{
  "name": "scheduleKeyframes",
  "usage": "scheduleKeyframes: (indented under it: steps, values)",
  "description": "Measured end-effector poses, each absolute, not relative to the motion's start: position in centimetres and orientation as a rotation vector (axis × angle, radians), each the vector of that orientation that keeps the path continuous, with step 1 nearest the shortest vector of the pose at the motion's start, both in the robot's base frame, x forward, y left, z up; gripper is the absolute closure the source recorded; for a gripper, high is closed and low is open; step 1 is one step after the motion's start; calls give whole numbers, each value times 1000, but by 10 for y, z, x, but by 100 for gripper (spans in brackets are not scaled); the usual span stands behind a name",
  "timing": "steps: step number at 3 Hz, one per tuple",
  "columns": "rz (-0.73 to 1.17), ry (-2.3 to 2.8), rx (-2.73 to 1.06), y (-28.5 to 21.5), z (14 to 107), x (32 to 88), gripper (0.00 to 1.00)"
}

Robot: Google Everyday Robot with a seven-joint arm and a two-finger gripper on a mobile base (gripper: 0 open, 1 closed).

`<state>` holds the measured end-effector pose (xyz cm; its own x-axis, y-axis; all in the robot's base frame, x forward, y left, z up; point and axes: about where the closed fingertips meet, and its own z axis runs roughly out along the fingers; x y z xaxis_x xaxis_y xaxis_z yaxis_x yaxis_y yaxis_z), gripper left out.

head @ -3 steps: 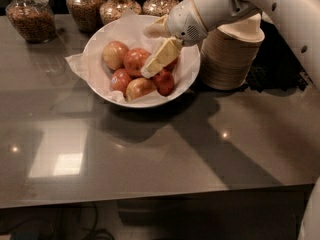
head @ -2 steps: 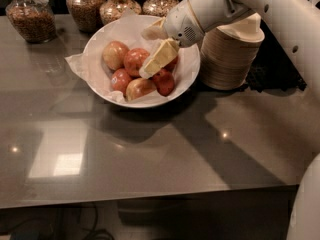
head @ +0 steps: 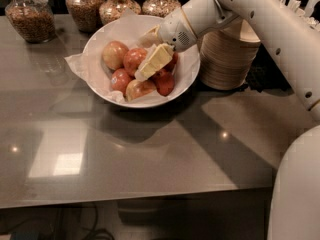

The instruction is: Pick apple from white bowl

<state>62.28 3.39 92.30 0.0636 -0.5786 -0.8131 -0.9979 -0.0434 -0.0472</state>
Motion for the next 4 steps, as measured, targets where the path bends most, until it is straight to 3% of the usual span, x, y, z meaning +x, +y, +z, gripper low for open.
scheduleKeyframes:
  steps: [1,2,4]
  values:
    - [894,1597,-1705,41,908,623,24]
    - [943,1607,-1698,43,898,623,43]
    - [943,1607,-1698,43,898,623,89]
